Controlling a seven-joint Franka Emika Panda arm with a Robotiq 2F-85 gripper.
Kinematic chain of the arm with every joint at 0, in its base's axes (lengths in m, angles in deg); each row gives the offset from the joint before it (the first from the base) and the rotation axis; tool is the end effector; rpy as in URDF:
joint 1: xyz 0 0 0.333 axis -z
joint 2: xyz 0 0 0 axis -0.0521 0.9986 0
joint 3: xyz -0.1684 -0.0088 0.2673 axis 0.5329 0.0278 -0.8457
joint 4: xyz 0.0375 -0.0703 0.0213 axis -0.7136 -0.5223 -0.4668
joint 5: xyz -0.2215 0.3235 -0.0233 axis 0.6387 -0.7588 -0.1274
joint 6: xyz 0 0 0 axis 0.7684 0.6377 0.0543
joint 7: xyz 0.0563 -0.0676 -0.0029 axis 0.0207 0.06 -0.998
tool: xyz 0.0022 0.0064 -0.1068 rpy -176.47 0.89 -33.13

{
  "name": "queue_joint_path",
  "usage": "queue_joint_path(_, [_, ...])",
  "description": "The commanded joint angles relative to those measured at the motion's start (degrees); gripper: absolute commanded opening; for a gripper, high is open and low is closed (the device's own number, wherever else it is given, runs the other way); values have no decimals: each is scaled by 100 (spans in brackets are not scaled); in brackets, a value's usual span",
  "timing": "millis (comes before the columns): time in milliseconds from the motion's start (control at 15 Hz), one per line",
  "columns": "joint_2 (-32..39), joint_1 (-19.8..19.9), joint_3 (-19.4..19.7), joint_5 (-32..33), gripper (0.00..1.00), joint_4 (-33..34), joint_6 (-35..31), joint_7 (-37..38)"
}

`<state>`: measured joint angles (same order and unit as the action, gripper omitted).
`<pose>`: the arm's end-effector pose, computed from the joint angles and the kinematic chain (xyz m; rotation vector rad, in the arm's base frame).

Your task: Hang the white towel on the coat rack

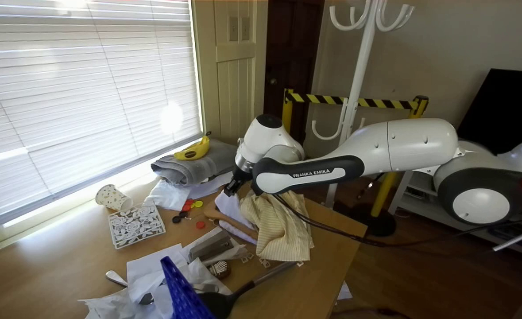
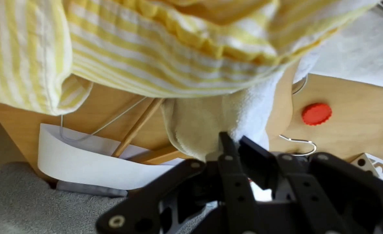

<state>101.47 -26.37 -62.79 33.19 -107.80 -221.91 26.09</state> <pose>0.7237 0.4194 0.2392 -2.9326 -0.6624 -0.6770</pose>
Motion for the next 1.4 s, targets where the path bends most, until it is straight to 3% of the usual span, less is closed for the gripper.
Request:
queue_joint_path(0, [-814,39,-99,-41,2,-1315,99,-69])
queue_joint_path(467, [-1626,-3,-99,20,2,-2934,1400,-113])
queue_joint_path(800, [-2435,-245,223,215,2,-4153,-526,739])
queue_joint_path(1133, [-3442,-1161,1309,910,2,-5330,-1652,2584])
queue_joint_path(1333, [-4029,-2279,2609,1296,2,-6147,-2051,3776])
